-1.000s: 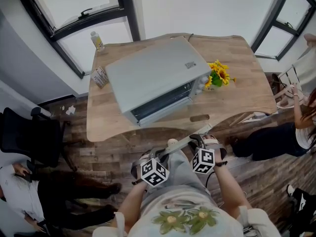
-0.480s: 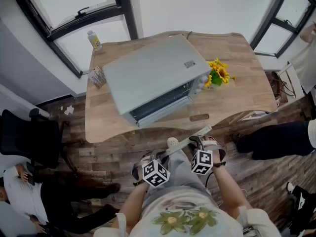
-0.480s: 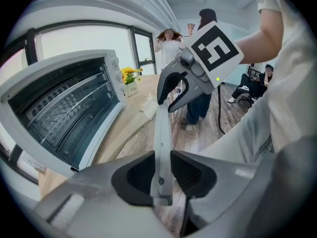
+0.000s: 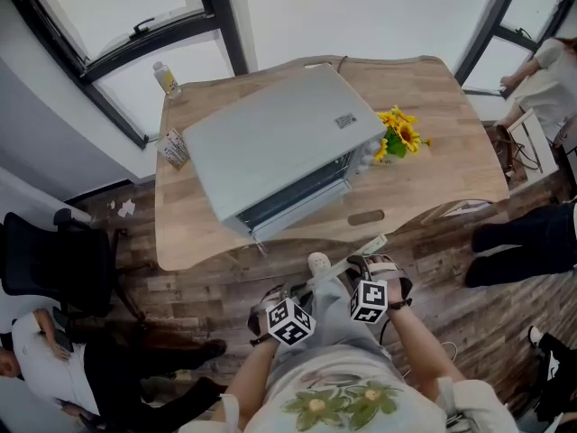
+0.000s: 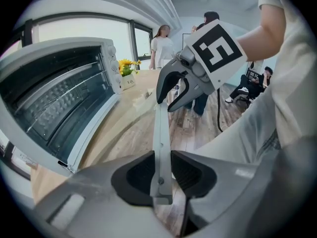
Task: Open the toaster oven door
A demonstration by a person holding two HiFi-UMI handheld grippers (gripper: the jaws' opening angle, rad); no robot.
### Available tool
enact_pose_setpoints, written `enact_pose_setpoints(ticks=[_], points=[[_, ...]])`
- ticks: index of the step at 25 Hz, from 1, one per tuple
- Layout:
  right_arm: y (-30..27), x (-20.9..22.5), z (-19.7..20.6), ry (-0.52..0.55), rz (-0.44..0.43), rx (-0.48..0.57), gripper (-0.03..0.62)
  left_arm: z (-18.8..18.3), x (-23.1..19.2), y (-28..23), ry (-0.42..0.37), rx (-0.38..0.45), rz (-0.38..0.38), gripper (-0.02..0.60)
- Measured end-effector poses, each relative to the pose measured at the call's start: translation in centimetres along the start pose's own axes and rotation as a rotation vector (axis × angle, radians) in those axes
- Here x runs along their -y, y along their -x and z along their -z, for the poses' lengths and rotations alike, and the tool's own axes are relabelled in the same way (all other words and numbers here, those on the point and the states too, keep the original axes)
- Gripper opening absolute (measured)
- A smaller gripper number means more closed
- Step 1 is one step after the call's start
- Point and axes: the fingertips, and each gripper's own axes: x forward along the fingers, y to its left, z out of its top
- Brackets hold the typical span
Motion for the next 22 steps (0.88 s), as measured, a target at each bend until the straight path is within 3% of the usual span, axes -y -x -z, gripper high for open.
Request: enact_pose_setpoints(ticks=[14, 22], points=[[-3.0, -1.3, 0.9, -0.005, -0.055, -0.04, 0.121, 1.9, 0.1, -3.2, 0.07, -0.036, 0.042, 0.11], [-4.1, -1.6, 1.4, -0.032, -0.054, -0.046, 0.126, 2.3, -0.5, -3.9, 0.093, -0.031, 0.04, 0.071]])
